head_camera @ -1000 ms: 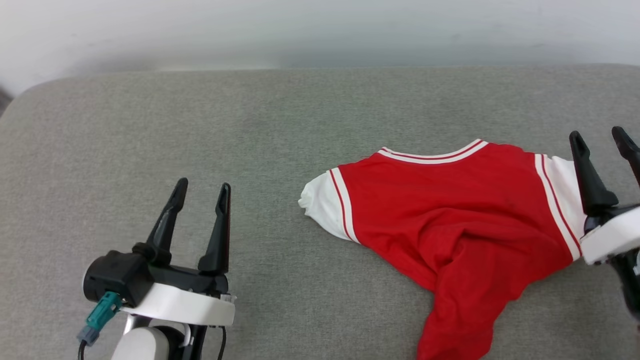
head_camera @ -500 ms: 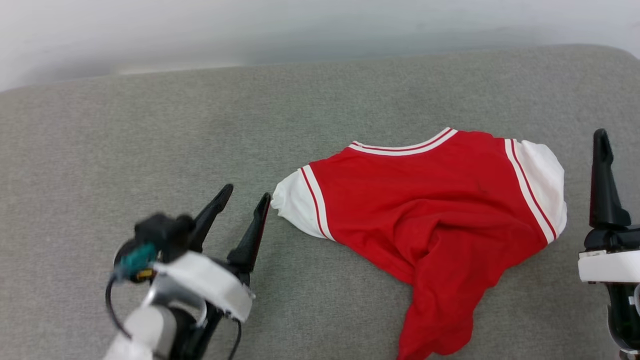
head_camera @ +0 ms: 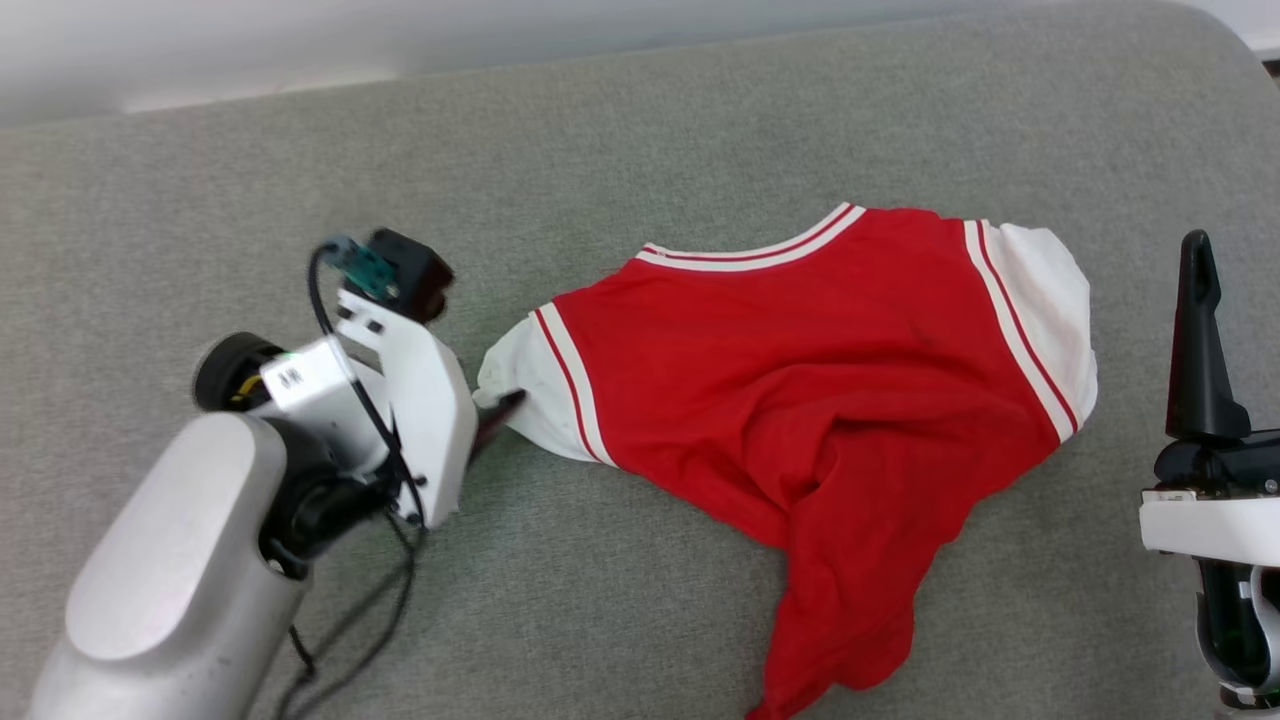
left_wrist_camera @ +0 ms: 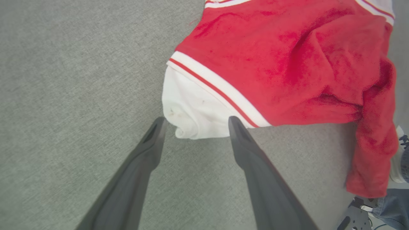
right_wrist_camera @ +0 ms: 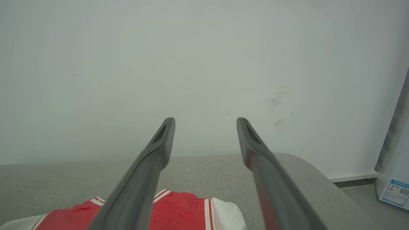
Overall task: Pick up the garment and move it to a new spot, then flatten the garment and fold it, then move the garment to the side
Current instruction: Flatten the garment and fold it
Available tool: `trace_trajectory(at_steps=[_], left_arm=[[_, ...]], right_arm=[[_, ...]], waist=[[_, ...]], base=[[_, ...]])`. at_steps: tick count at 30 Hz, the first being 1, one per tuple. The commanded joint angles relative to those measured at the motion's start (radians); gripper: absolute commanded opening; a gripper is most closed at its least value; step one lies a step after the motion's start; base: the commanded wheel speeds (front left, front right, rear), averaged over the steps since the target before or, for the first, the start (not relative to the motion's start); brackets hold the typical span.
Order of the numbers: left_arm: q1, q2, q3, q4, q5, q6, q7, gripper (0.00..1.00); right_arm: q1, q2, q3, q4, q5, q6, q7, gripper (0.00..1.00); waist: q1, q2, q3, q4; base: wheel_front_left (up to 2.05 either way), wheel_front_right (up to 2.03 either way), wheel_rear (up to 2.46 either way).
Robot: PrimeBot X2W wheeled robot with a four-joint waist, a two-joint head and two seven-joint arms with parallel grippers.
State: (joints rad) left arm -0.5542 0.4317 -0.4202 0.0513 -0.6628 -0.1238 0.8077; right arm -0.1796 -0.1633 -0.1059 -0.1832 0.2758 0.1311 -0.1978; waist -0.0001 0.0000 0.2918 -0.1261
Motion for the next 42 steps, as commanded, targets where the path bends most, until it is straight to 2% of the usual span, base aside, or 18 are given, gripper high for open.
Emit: trace_trajectory(at_steps=[1, 5, 14, 15, 16, 17, 20, 28, 35, 42], left_arm=[[-0.028, 0.013, -0.008, 0.016, -0.001, -0.001, 0.032, 1.00], [-0.052, 0.021, -0.017, 0.049, -0.004, 0.001, 0.073, 1.00], [-0.065, 0.020, -0.044, 0.129, 0.006, 0.000, 0.069, 1.00], [-0.061, 0.012, -0.045, 0.141, -0.001, -0.001, 0.065, 0.78], [-0.057, 0.003, -0.042, 0.152, -0.009, 0.002, 0.058, 0.35], [-0.052, -0.005, -0.038, 0.163, -0.016, 0.006, 0.046, 0.00], [-0.038, -0.010, -0.037, 0.181, -0.020, 0.005, 0.028, 0.00], [0.037, 0.007, 0.043, 0.169, -0.031, 0.025, -0.148, 0.00], [0.126, 0.070, 0.138, 0.059, -0.055, 0.069, -0.223, 0.00], [0.227, 0.149, 0.243, -0.081, -0.088, 0.142, -0.211, 0.00]], right_arm=[[-0.013, 0.007, 0.001, 0.008, 0.002, -0.001, -0.011, 1.00], [-0.020, 0.013, 0.006, 0.021, 0.001, -0.001, -0.023, 1.00], [-0.035, 0.019, 0.025, 0.033, -0.013, -0.001, -0.030, 1.00], [-0.039, 0.018, 0.026, 0.032, -0.013, -0.001, -0.030, 1.00], [-0.044, 0.018, 0.027, 0.032, -0.015, -0.001, -0.030, 1.00], [-0.047, 0.016, 0.028, 0.032, -0.016, -0.001, -0.028, 1.00], [-0.048, 0.012, 0.032, 0.032, -0.021, -0.001, -0.024, 1.00], [-0.020, 0.003, 0.023, 0.040, -0.039, -0.001, -0.005, 1.00], [-0.002, 0.002, 0.022, 0.045, -0.043, -0.001, 0.019, 1.00], [0.003, 0.006, 0.031, 0.048, -0.043, -0.001, 0.026, 1.00]], waist=[[0.0001, 0.0000, 0.021, -0.018], [0.0001, 0.0000, 0.044, -0.031], [0.0001, 0.0000, 0.090, -0.033], [0.0001, 0.0000, 0.093, -0.031], [0.0001, 0.0000, 0.095, -0.028], [0.0001, 0.0000, 0.097, -0.026], [0.0001, 0.0000, 0.099, -0.021], [0.0001, 0.0000, 0.052, 0.020], [0.0001, 0.0000, 0.002, 0.058], [0.0001, 0.0000, -0.012, 0.071]], base=[[0.00, 0.00, 0.00], [0.00, 0.00, 0.00], [0.00, 0.00, 0.00], [0.00, 0.00, 0.00], [0.00, 0.00, 0.00], [0.00, 0.00, 0.00], [0.00, 0.00, 0.00], [0.00, 0.00, 0.00], [0.00, 0.00, 0.00], [0.00, 0.00, 0.00]])
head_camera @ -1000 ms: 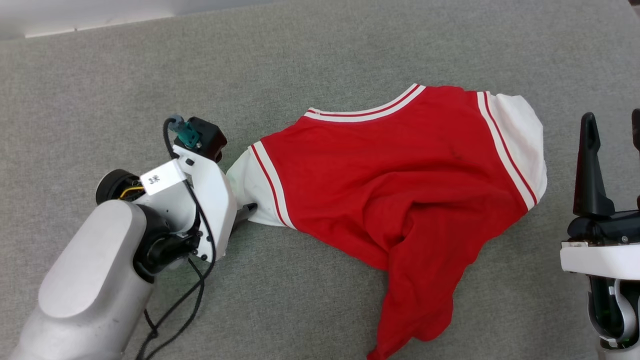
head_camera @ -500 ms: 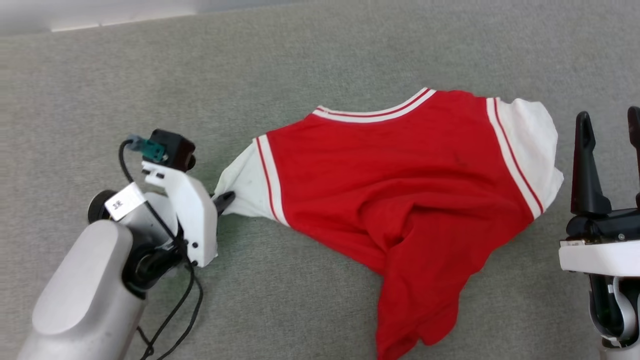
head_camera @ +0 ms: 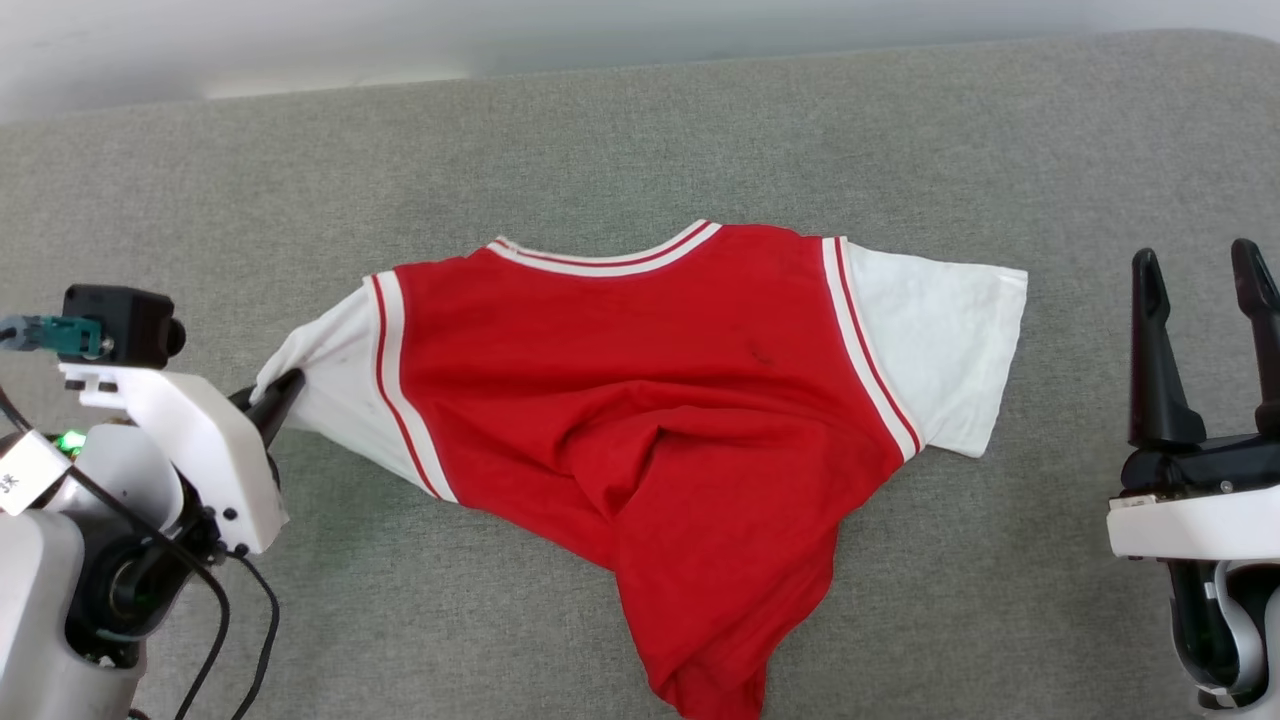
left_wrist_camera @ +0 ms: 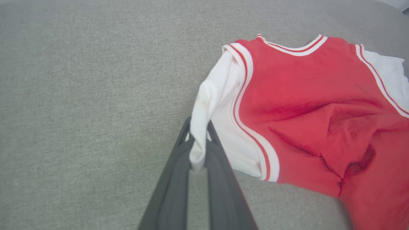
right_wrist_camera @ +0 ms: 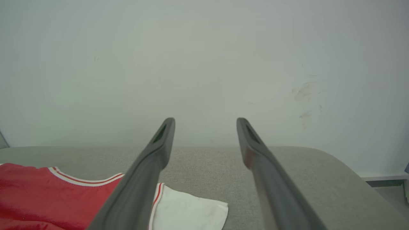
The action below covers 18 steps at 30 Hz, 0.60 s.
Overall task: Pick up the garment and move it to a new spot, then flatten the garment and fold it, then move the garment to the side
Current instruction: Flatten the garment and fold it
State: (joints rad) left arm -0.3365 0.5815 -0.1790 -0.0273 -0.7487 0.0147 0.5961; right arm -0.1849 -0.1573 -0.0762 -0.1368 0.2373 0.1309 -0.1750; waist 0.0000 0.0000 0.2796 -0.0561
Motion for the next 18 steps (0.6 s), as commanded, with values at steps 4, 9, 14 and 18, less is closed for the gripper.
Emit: trace_trajectory(at_steps=[4, 9, 14, 18], left_arm=[[0.042, 0.012, 0.014, -0.017, -0.015, 0.022, 0.019, 0.00], [0.042, -0.013, 0.002, 0.036, -0.003, 0.038, 0.000, 0.67], [0.047, -0.024, -0.017, 0.094, 0.027, 0.048, -0.035, 1.00], [0.029, -0.044, -0.016, 0.090, 0.077, 0.018, -0.179, 1.00]], right_arm=[[0.006, 0.001, 0.010, 0.005, -0.006, 0.000, 0.005, 1.00], [-0.003, -0.002, 0.019, 0.010, -0.006, 0.000, 0.007, 1.00], [-0.002, -0.001, 0.023, 0.018, -0.012, 0.000, 0.016, 1.00], [0.018, -0.002, 0.016, 0.023, -0.010, 0.000, 0.024, 1.00]], waist=[[0.0000, 0.0000, 0.005, 0.000], [0.0000, 0.0000, 0.007, -0.001], [0.0000, 0.0000, -0.006, 0.007], [0.0000, 0.0000, -0.033, 0.027]], base=[[0.00, 0.00, 0.00], [0.00, 0.00, 0.00], [0.00, 0.00, 0.00], [0.00, 0.00, 0.00]])
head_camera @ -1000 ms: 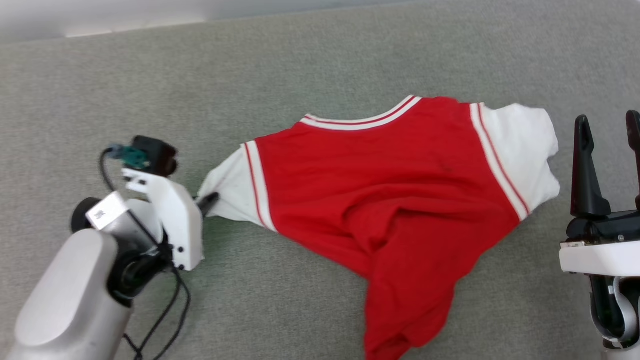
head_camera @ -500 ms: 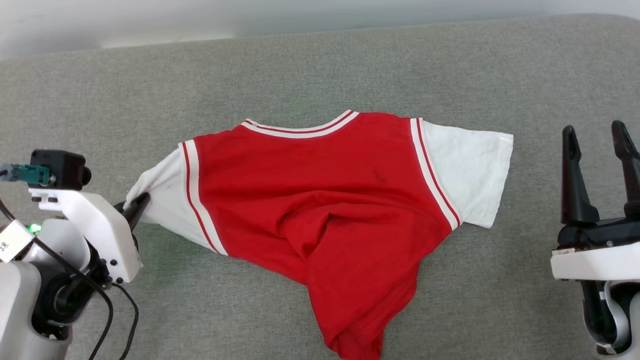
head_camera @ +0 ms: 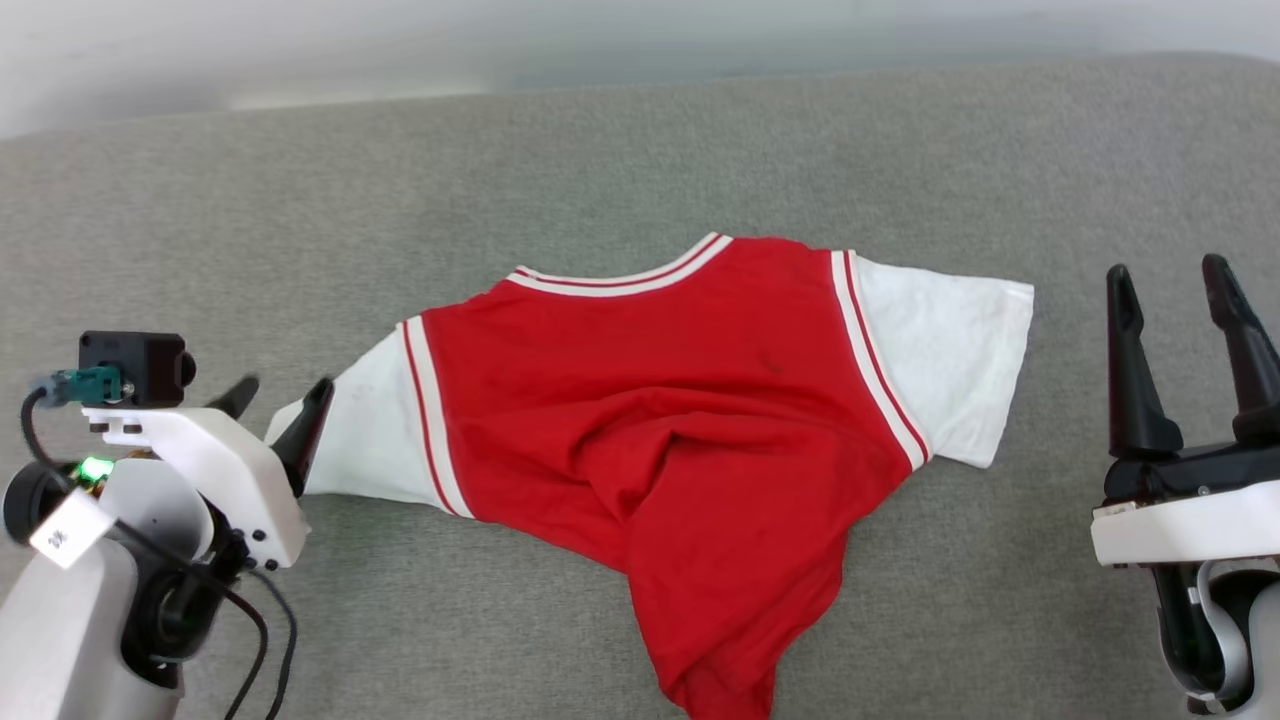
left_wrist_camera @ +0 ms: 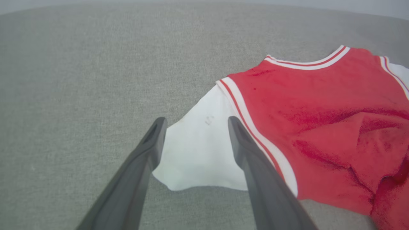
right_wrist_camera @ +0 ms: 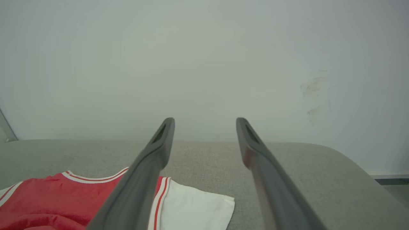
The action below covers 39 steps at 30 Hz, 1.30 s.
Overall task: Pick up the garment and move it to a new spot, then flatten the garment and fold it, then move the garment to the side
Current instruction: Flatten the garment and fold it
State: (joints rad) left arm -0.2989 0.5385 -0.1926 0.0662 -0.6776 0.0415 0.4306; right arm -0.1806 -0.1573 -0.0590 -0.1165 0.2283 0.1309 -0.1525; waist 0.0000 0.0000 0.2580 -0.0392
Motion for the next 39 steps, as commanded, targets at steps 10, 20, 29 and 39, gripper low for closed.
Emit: trace_trajectory(at_steps=[10, 20, 29, 39], left_arm=[[0.061, -0.062, 0.009, -0.068, 0.158, -0.054, -0.506, 1.00], [0.213, -0.177, -0.001, -0.167, 0.258, -0.055, -0.696, 1.00], [0.260, -0.266, 0.034, -0.194, 0.327, -0.112, -0.696, 1.00], [0.223, -0.314, 0.037, -0.158, 0.358, -0.154, -0.696, 1.00]], right_arm=[[0.052, -0.001, -0.013, 0.001, 0.009, 0.000, 0.030, 1.00], [0.105, 0.007, -0.001, 0.011, 0.013, 0.000, 0.070, 1.00], [0.135, -0.113, 0.146, -0.020, 0.089, 0.000, 0.321, 1.00], [0.037, -0.254, 0.351, 0.020, 0.184, 0.000, 0.793, 1.00]], waist=[[0.0000, 0.0000, -0.090, 0.067], [0.0000, 0.0000, -0.134, 0.113], [0.0000, 0.0000, -0.120, 0.155], [0.0000, 0.0000, -0.086, 0.207]], base=[[0.00, 0.00, 0.00], [0.00, 0.00, 0.00], [0.00, 0.00, 0.00], [0.00, 0.00, 0.00]])
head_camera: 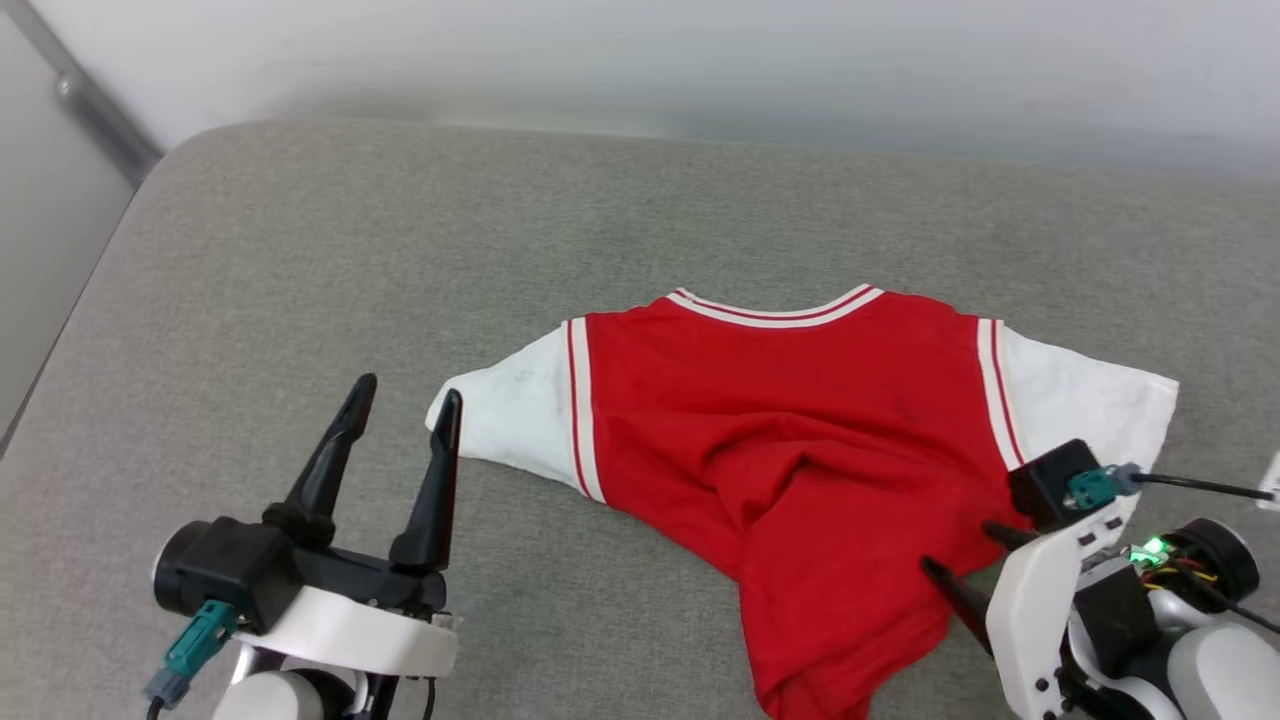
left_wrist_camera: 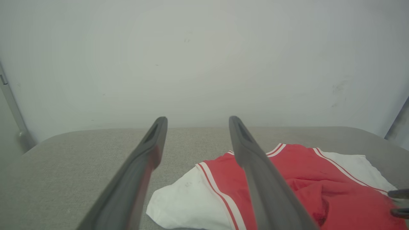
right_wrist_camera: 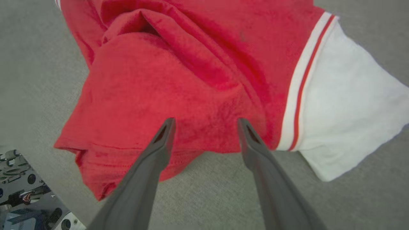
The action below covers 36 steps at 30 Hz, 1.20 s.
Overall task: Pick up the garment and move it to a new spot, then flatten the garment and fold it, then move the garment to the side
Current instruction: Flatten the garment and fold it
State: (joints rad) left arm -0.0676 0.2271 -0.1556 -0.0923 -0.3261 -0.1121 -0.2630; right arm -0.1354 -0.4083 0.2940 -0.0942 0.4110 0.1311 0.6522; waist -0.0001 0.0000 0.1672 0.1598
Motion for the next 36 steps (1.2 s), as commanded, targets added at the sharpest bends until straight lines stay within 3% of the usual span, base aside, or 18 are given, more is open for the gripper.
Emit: trace_trajectory(at_steps=[1, 5, 11, 12, 13, 14, 20, 28, 35, 36], left_arm=[[-0.010, -0.005, -0.004, 0.007, 0.007, -0.002, -0.002, 1.00], [-0.022, -0.012, -0.006, 0.019, 0.006, -0.011, -0.002, 1.00], [-0.017, -0.018, -0.010, 0.028, 0.013, -0.017, -0.002, 1.00], [-0.016, -0.018, -0.010, 0.029, 0.014, -0.017, -0.002, 1.00], [-0.015, -0.019, -0.011, 0.031, 0.015, -0.018, -0.002, 1.00], [-0.014, -0.020, -0.011, 0.032, 0.015, -0.018, -0.002, 1.00], [0.000, -0.021, -0.014, 0.047, 0.009, -0.018, -0.002, 1.00], [0.025, -0.011, -0.021, 0.070, -0.006, -0.018, -0.003, 1.00], [0.040, -0.001, -0.037, 0.083, -0.020, -0.019, -0.003, 1.00], [0.041, 0.002, -0.041, 0.086, -0.021, -0.019, -0.003, 1.00]], right_arm=[[-0.013, -0.003, 0.009, 0.013, -0.003, -0.001, 0.027, 1.00], [-0.038, 0.014, 0.033, 0.068, -0.025, -0.001, 0.108, 1.00], [-0.059, 0.038, 0.046, 0.166, -0.065, -0.001, 0.123, 1.00], [-0.058, 0.033, 0.053, 0.179, -0.069, -0.001, 0.128, 0.63], [-0.058, 0.026, 0.060, 0.189, -0.073, -0.001, 0.128, 0.15], [-0.059, 0.018, 0.063, 0.196, -0.080, -0.001, 0.118, 0.00], [-0.019, -0.003, 0.016, 0.215, -0.070, -0.001, 0.103, 0.00], [0.146, -0.024, -0.085, 0.118, -0.064, -0.001, 0.144, 0.00], [0.273, 0.020, -0.130, 0.024, -0.050, -0.001, 0.177, 0.00], [0.274, 0.021, -0.133, 0.011, -0.060, -0.001, 0.163, 0.47]], waist=[[0.0001, 0.0000, 0.007, 0.016], [0.0001, 0.0000, 0.014, 0.047], [0.0001, 0.0000, 0.027, 0.091], [0.0001, 0.0000, 0.029, 0.092], [0.0001, 0.0000, 0.029, 0.094], [0.0001, 0.0000, 0.030, 0.094], [0.0001, 0.0000, 0.013, 0.072], [0.0001, 0.0000, -0.031, 0.023], [0.0001, 0.0000, -0.047, -0.012], [0.0001, 0.0000, -0.048, -0.015]], base=[[0.00, 0.00, 0.00], [0.00, 0.00, 0.00], [0.00, 0.00, 0.00], [0.00, 0.00, 0.00], [0.00, 0.00, 0.00], [0.00, 0.00, 0.00], [0.00, 0.00, 0.00], [0.00, 0.00, 0.00], [0.00, 0.00, 0.00], [0.00, 0.00, 0.00]])
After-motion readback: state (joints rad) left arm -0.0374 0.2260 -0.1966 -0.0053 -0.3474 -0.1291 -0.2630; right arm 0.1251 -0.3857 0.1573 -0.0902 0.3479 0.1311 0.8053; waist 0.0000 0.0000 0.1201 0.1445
